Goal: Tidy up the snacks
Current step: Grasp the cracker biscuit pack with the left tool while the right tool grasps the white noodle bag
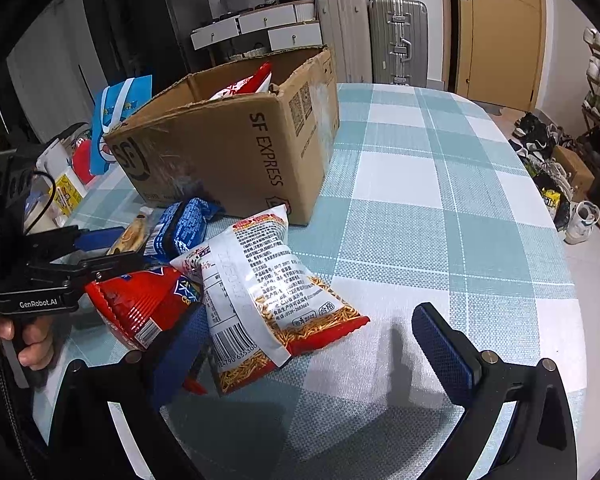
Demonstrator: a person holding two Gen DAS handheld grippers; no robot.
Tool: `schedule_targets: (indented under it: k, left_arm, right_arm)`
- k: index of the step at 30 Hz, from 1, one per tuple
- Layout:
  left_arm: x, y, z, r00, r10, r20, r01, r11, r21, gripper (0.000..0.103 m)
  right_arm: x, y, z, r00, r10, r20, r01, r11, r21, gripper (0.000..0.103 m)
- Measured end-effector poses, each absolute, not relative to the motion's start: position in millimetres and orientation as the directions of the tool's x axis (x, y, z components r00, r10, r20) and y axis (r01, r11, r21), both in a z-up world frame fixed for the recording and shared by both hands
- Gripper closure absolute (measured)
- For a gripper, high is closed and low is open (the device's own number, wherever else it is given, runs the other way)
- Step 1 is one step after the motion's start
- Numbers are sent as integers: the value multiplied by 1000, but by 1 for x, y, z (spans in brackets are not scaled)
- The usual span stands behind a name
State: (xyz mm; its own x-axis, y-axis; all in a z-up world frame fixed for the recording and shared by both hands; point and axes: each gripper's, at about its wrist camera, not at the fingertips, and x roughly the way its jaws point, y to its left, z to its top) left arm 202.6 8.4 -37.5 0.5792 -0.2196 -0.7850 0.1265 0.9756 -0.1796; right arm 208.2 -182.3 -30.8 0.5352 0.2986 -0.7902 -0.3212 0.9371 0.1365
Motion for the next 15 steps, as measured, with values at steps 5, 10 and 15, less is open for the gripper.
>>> schedule_targets:
  k: [5, 10, 15]
  left_arm:
    - [195, 20, -36, 586, -214, -782, 107, 977, -186, 47]
    - [189, 22, -39, 585, -214, -783, 107, 977, -187, 47]
    - [190, 19, -43, 575, -218, -789, 115, 976, -186, 45]
  right_arm:
    - [210, -182, -31, 533, 305, -789, -322, 936, 144, 1]
    - [213, -182, -31, 525, 316, -790, -325, 933, 157, 1]
    - [215, -181, -32, 527, 314, -790, -326, 933, 154, 1]
